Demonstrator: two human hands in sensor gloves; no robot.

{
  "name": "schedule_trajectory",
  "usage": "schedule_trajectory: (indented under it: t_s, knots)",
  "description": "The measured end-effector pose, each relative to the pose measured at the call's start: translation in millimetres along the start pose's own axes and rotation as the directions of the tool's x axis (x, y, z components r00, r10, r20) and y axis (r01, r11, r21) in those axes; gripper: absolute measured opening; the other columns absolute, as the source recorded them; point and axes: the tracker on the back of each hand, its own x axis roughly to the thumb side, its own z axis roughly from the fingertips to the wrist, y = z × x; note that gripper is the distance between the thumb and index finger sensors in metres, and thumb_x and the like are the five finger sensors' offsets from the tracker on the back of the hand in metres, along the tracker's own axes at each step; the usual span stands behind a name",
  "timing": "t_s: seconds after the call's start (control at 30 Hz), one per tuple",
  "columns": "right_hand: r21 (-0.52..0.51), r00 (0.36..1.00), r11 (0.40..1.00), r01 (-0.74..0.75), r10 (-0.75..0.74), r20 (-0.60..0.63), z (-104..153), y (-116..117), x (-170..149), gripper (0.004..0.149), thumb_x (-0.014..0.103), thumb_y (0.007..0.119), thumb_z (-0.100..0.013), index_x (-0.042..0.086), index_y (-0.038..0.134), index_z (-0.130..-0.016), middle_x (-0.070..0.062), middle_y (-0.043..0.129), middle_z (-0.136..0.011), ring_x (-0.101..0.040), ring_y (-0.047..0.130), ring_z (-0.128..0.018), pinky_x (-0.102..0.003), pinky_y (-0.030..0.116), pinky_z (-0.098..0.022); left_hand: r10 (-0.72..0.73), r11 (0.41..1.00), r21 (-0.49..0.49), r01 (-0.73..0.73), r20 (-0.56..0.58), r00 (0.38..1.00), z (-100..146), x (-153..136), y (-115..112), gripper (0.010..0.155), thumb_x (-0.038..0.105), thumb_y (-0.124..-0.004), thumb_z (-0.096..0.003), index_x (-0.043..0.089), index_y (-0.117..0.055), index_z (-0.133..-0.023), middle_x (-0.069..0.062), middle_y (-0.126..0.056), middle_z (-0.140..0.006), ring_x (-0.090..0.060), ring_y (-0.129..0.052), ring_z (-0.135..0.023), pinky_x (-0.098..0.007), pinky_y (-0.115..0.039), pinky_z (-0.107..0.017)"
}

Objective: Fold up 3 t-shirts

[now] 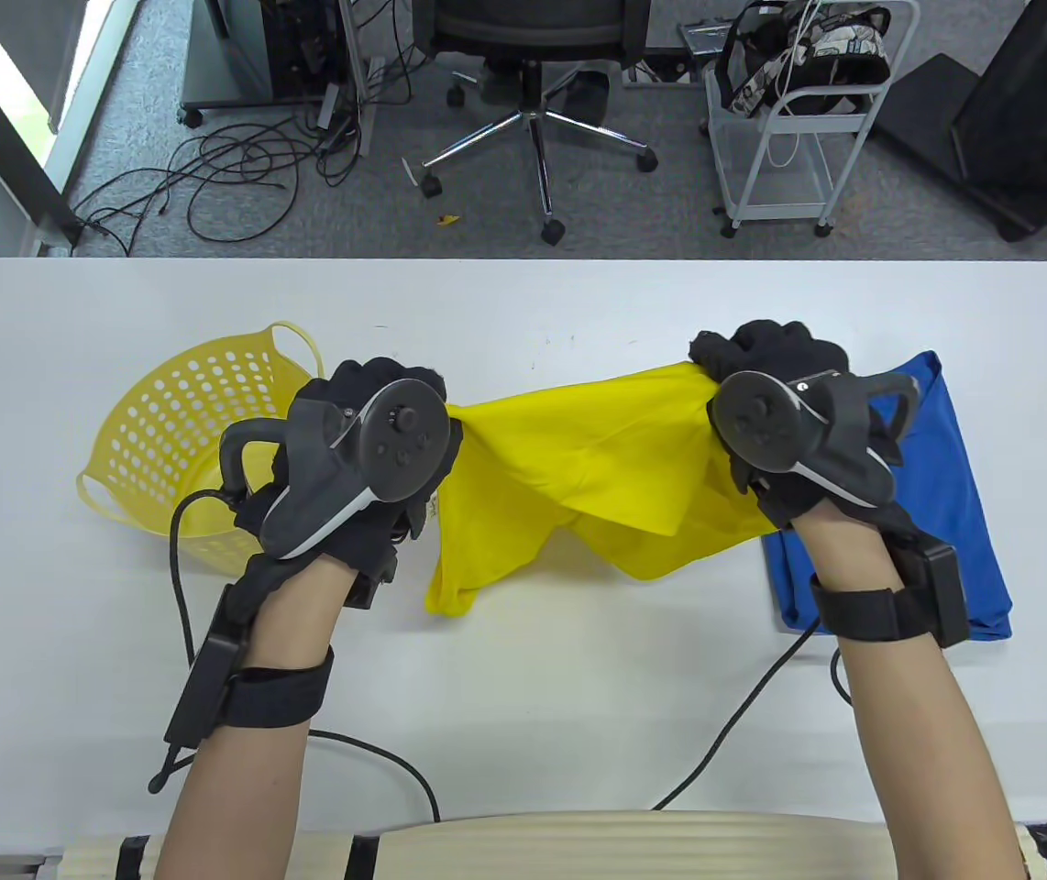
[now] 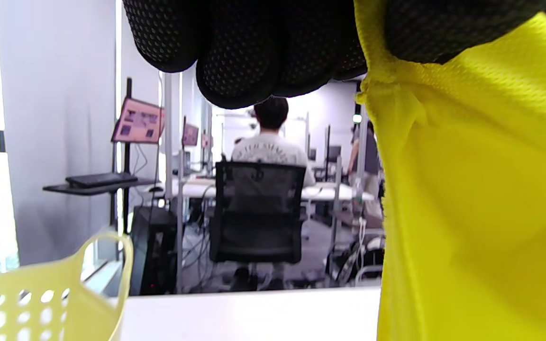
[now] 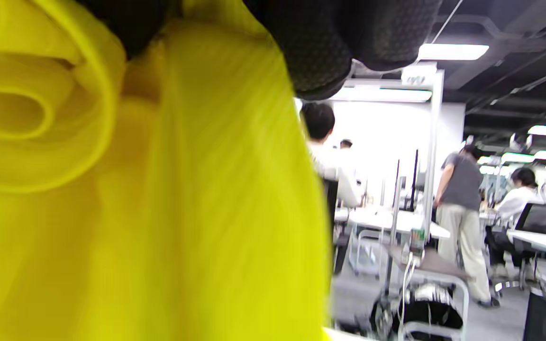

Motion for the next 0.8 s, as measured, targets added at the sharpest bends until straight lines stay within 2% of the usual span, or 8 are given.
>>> schedule_trajectory:
  t_s: [0.07, 0.2, 0.3, 0.43, 0.53, 0.63, 0.7, 0.8]
  knots:
    - [0.099, 1.000, 0.995, 0.009, -0.009, 0.004, -8, 38, 5, 0.043, 0.038, 0.078, -0.039, 0.026, 0.075, -0.081, -0.005, 0.081, -0.075, -0.028, 0.085, -0.062, -0.052, 0.069, -0.056, -0.014, 0.997, -0.076, 0.014, -0.002, 1.000, -6, -1, -15, 0.041, 0.052, -0.079, -0.0400, 0.029, -0.083, -0.074, 0.001, -0.088, -0.069, -0.019, -0.092, -0.063, -0.040, -0.073, -0.058]
    - [0.174, 0.999, 0.984, 0.029, -0.024, -0.030, -19, 96, 11, 0.047, 0.039, 0.079, -0.039, 0.026, 0.072, -0.084, -0.006, 0.079, -0.077, -0.029, 0.084, -0.063, -0.053, 0.068, -0.056, -0.060, 0.979, -0.195, 0.052, -0.037, 0.997, -23, -4, -51, 0.041, 0.053, -0.079, -0.0400, 0.029, -0.083, -0.073, 0.001, -0.088, -0.069, -0.019, -0.092, -0.062, -0.040, -0.073, -0.057]
    - [0.188, 0.998, 0.981, 0.039, -0.028, -0.056, -19, 110, 7, 0.058, 0.042, 0.079, -0.039, 0.024, 0.063, -0.091, -0.007, 0.075, -0.083, -0.031, 0.081, -0.068, -0.054, 0.065, -0.059, -0.094, 0.972, -0.223, 0.075, -0.078, 0.992, -32, -10, -64, 0.041, 0.053, -0.078, -0.0400, 0.029, -0.083, -0.074, 0.001, -0.088, -0.068, -0.019, -0.092, -0.062, -0.041, -0.073, -0.057]
    - [0.210, 0.991, 0.969, 0.127, -0.117, -0.059, -6, 120, -5, 0.060, 0.044, 0.080, -0.038, 0.022, 0.063, -0.091, -0.008, 0.075, -0.083, -0.032, 0.081, -0.068, -0.055, 0.065, -0.058, -0.101, 0.966, -0.248, 0.069, -0.119, 0.988, -40, -20, -70, 0.041, 0.052, -0.078, -0.0404, 0.029, -0.083, -0.074, 0.001, -0.088, -0.069, -0.019, -0.092, -0.063, -0.041, -0.073, -0.057]
    - [0.411, 0.995, 0.906, 0.102, -0.098, -0.031, 9, 150, -1, 0.073, 0.050, 0.082, -0.036, 0.021, 0.054, -0.097, -0.011, 0.067, -0.089, -0.036, 0.074, -0.074, -0.058, 0.059, -0.061, -0.106, 0.961, -0.266, 0.068, -0.131, 0.986, -41, -26, -74, 0.041, 0.052, -0.078, -0.0403, 0.029, -0.083, -0.074, 0.001, -0.088, -0.069, -0.020, -0.092, -0.063, -0.041, -0.073, -0.057]
    - [0.586, 0.995, 0.804, -0.096, 0.070, 0.067, 18, 189, 9, 0.088, 0.056, 0.083, -0.031, 0.020, 0.041, -0.101, -0.012, 0.058, -0.095, -0.037, 0.067, -0.080, -0.058, 0.056, -0.063, -0.111, 0.961, -0.267, 0.071, -0.138, 0.984, -37, -29, -75, 0.041, 0.052, -0.078, -0.0403, 0.029, -0.083, -0.074, 0.000, -0.088, -0.069, -0.019, -0.092, -0.062, -0.041, -0.073, -0.057]
    - [0.625, 0.992, 0.771, -0.127, 0.098, 0.081, 21, 205, 14, 0.088, 0.055, 0.083, -0.031, 0.021, 0.041, -0.100, -0.012, 0.057, -0.095, -0.037, 0.066, -0.080, -0.058, 0.055, -0.064, -0.115, 0.961, -0.267, 0.073, -0.144, 0.983, -32, -32, -74, 0.041, 0.052, -0.078, -0.0403, 0.029, -0.083, -0.074, 0.001, -0.088, -0.069, -0.019, -0.092, -0.063, -0.041, -0.073, -0.057]
    - [0.555, 0.996, 0.827, -0.086, 0.085, 0.028, 18, 217, 19, 0.069, 0.048, 0.082, -0.036, 0.022, 0.057, -0.094, -0.010, 0.068, -0.088, -0.035, 0.075, -0.074, -0.057, 0.061, -0.060, -0.122, 0.961, -0.266, 0.078, -0.155, 0.980, -24, -37, -71, 0.041, 0.052, -0.078, -0.0404, 0.029, -0.083, -0.074, 0.001, -0.088, -0.069, -0.019, -0.092, -0.063, -0.041, -0.073, -0.057]
